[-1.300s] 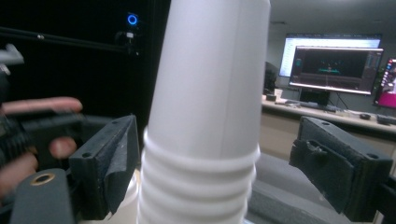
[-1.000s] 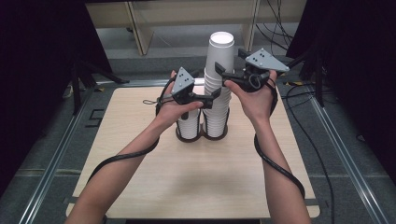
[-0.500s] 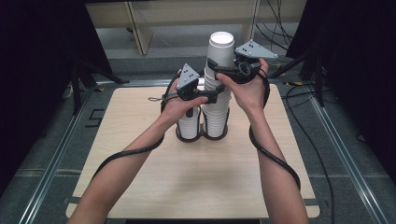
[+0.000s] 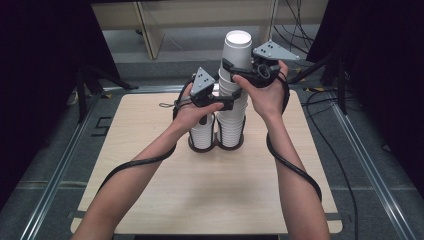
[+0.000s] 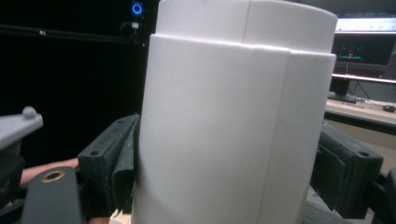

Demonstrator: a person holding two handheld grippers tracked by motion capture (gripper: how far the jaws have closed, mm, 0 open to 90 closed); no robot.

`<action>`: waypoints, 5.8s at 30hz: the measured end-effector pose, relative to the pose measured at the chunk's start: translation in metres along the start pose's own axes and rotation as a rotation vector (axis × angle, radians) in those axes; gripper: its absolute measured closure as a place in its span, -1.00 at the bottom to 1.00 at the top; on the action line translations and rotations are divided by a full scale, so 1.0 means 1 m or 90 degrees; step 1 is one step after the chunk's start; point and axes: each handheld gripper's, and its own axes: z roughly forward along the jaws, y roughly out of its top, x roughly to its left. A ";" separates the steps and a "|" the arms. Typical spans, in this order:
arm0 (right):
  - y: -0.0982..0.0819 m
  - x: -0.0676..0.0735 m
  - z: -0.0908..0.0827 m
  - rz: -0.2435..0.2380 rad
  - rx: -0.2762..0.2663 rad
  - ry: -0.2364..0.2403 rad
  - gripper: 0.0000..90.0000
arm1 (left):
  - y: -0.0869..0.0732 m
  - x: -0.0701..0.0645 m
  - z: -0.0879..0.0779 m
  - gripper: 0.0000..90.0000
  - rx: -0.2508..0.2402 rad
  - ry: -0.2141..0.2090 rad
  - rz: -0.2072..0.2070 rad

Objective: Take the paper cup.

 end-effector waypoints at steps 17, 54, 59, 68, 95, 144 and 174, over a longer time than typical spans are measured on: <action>0.015 0.000 -0.002 0.009 -0.044 -0.008 -0.57 | 0.001 -0.001 -0.001 -0.79 0.004 0.002 0.013; 0.052 0.005 -0.020 -0.002 -0.147 -0.033 -0.56 | -0.001 -0.001 0.001 -0.79 -0.003 0.004 0.020; 0.054 0.006 -0.025 -0.001 -0.157 -0.037 -0.56 | 0.000 -0.002 -0.001 -0.79 0.010 0.009 0.023; 0.057 0.008 -0.035 -0.009 -0.173 -0.040 -0.55 | 0.000 -0.002 -0.001 -0.79 0.014 0.009 0.025; 0.032 0.032 -0.086 -0.032 -0.180 -0.033 -0.55 | -0.004 -0.019 -0.045 -0.95 0.000 -0.017 0.066; -0.111 0.074 -0.110 0.181 -0.047 0.050 -0.55 | -0.106 -0.032 -0.167 -1.00 0.026 -0.004 0.026; -0.168 0.089 -0.094 0.272 0.012 0.063 -0.55 | -0.151 -0.021 -0.192 -1.00 0.039 0.026 -0.012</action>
